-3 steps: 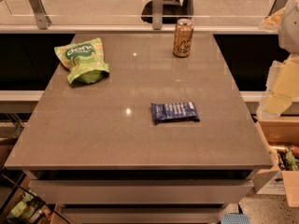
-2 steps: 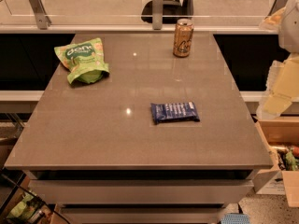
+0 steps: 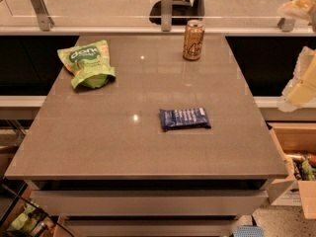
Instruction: Move rxbar blueberry near green rice chip bag
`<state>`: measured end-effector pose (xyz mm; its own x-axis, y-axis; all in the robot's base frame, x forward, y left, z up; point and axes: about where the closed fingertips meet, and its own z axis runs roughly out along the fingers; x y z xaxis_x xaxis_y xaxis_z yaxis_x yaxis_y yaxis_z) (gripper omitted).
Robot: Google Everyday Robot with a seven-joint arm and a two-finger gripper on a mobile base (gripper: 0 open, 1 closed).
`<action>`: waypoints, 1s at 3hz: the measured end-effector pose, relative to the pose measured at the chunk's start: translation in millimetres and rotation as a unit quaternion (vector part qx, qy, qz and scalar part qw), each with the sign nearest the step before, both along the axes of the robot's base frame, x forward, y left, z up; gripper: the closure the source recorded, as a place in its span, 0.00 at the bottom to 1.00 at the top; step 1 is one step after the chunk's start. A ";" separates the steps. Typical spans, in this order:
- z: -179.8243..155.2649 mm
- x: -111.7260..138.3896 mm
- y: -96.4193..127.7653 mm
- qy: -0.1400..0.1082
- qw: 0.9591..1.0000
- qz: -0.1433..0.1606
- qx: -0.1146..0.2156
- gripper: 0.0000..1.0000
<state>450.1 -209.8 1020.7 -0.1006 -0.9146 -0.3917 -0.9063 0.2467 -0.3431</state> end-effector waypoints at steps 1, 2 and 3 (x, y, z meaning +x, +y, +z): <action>4.0 3.3 2.9 -0.017 0.998 0.029 0.057 0.00; -3.3 3.7 6.9 -0.024 0.993 0.047 0.104 0.00; -21.4 5.3 11.6 -0.020 0.987 0.060 0.150 0.00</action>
Offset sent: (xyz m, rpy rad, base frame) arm 0.0048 0.0081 -0.0180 0.3373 -0.0550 0.1388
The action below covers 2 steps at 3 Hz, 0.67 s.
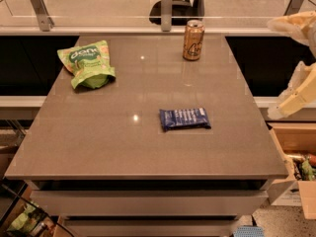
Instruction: Move rxbar blueberry near green rice chip bag
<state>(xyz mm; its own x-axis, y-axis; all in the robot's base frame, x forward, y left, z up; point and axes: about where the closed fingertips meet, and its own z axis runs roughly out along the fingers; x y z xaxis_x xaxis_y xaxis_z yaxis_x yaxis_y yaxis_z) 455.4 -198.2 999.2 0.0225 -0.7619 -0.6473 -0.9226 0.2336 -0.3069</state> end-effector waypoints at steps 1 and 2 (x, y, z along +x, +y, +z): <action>-17.0 3.6 3.5 0.009 0.999 -0.001 0.040 0.00; -29.2 10.7 4.5 0.013 0.997 -0.006 0.076 0.00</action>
Offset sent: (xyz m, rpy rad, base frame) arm 0.0196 -0.0006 -0.0440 0.2408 0.0374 -0.0337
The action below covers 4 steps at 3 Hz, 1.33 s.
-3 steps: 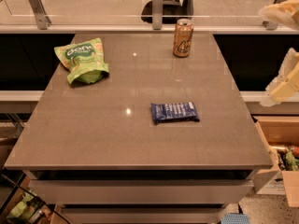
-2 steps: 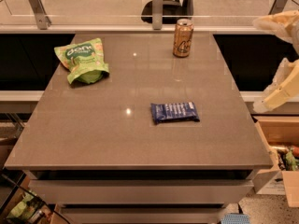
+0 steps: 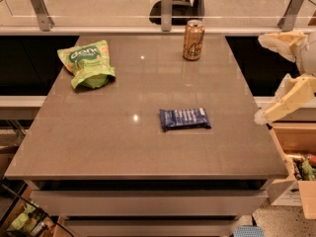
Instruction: Move rxbar blueberry near green rice chip bag
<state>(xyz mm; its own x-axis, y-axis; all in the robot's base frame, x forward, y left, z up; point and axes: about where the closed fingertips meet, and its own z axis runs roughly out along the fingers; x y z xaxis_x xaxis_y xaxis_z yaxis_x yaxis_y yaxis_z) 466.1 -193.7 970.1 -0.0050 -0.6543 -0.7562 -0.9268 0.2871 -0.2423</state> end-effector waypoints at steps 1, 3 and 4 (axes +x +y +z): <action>-12.2 10.2 2.6 0.005 0.999 0.004 0.033 0.00; -20.9 17.5 5.1 -0.001 0.999 0.015 0.045 0.00; -32.7 25.1 5.7 -0.011 0.998 0.024 0.063 0.00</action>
Offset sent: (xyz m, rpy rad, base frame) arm 0.0077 0.0018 -0.0092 0.0504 0.0059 0.0048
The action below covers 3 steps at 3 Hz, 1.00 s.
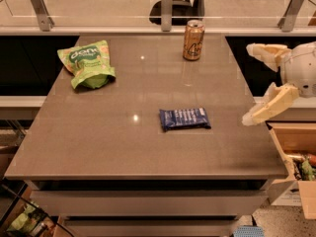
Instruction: Move rxbar blueberry near green rice chip bag
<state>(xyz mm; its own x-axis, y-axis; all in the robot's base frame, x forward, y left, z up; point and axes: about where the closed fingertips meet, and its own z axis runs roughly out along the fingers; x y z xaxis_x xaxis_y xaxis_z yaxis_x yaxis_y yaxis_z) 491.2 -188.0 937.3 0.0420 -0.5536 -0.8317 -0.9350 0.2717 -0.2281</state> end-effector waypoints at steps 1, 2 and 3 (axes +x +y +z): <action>-12.6 8.8 2.1 -0.010 1.000 0.012 0.018 0.00; -26.1 17.5 4.7 -0.012 0.999 0.027 0.033 0.00; -40.5 26.1 7.7 -0.002 0.998 0.044 0.043 0.00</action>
Offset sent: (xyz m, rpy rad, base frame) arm 0.0294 0.0025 -0.0463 0.1048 -0.0272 0.0829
